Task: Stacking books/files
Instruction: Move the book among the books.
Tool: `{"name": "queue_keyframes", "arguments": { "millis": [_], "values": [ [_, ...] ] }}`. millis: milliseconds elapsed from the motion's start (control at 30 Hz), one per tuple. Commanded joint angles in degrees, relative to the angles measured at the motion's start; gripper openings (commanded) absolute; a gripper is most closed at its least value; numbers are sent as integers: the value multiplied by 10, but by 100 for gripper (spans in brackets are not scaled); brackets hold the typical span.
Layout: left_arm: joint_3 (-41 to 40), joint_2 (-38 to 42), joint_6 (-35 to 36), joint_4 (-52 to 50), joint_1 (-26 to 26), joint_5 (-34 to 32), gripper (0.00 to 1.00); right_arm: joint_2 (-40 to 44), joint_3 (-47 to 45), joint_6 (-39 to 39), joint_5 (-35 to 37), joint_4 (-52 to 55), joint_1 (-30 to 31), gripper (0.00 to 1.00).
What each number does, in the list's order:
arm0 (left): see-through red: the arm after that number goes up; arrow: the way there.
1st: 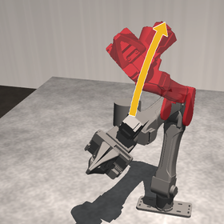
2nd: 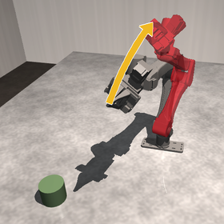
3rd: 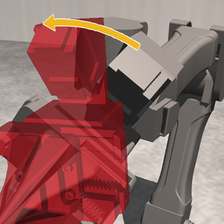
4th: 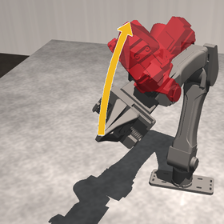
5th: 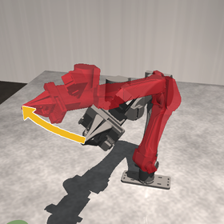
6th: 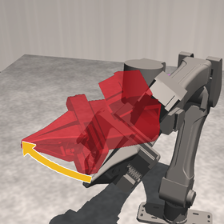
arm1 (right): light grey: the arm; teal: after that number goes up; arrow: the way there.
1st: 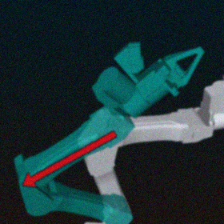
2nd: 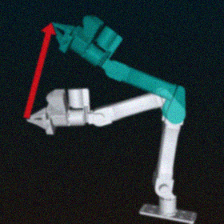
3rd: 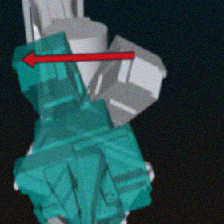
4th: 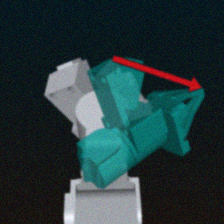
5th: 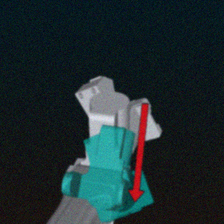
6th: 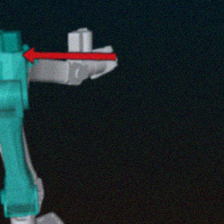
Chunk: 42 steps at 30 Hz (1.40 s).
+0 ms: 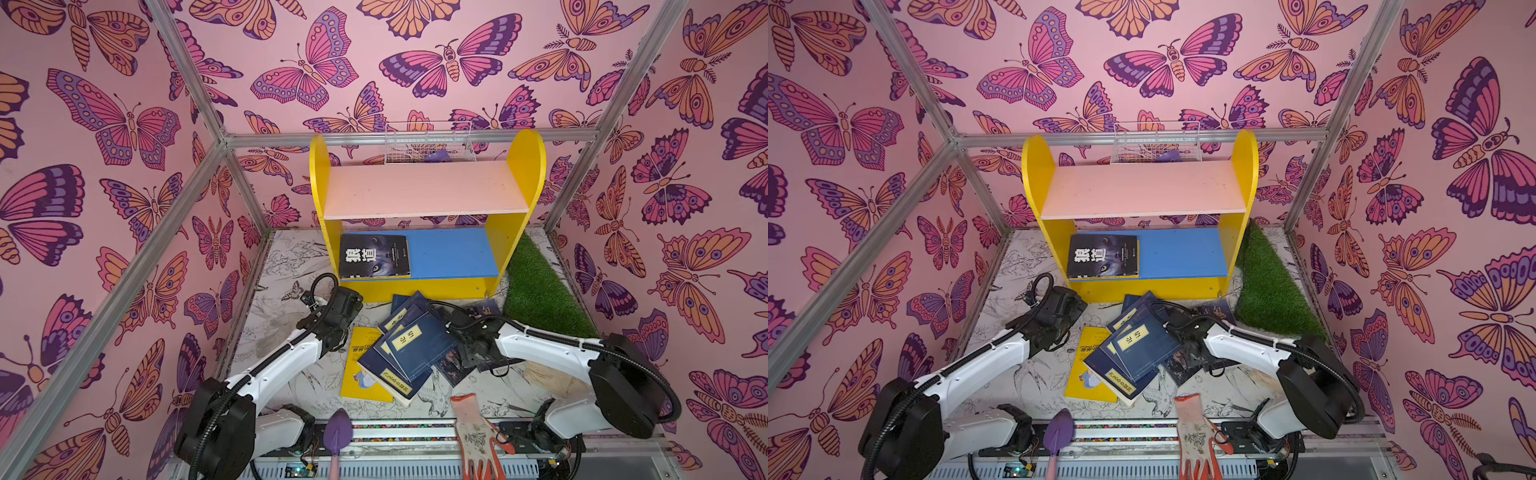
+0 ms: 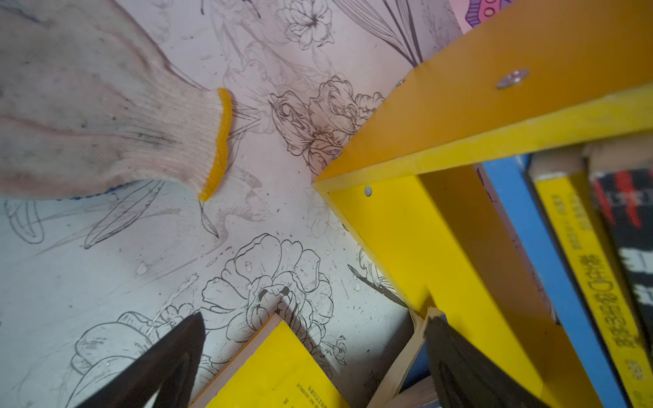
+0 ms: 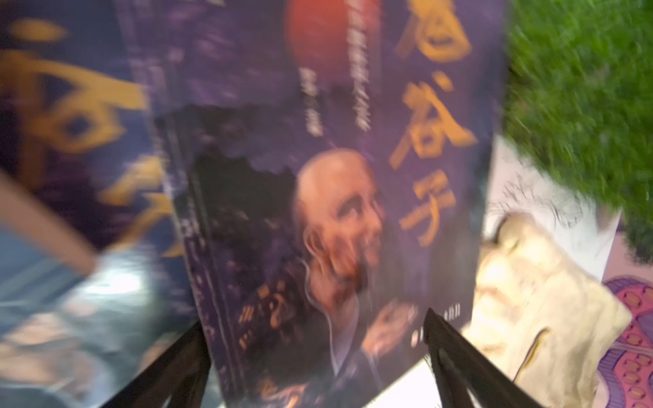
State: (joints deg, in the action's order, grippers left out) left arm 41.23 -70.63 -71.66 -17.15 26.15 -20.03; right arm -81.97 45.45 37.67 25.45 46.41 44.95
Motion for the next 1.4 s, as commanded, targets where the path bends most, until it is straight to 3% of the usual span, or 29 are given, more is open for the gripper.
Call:
{"name": "queue_keyframes", "arguments": {
  "millis": [0, 167, 367, 500, 733, 933, 1367],
  "values": [
    [36, -16, 93, 35, -1, 50, 99, 53, -4, -2, -8, -6, -13, 93],
    [102, -76, 233, 43, 41, 96, 99, 98, 4, -58, -47, -42, -54, 93],
    [126, -83, 295, 42, 104, 34, 99, 67, 14, -118, -106, -41, -49, 91],
    [124, -71, 290, 41, 107, 3, 99, 28, 17, -115, -111, -24, -39, 90],
    [89, -4, 271, 41, 107, -69, 99, -40, 50, -89, -21, 46, -11, 88],
    [66, 52, 264, 40, 106, -130, 99, -128, 72, -65, 5, 74, 14, 86],
    [47, 101, 272, 41, 106, -168, 99, -243, 116, -23, 54, 128, 13, 67]
  ]
}}
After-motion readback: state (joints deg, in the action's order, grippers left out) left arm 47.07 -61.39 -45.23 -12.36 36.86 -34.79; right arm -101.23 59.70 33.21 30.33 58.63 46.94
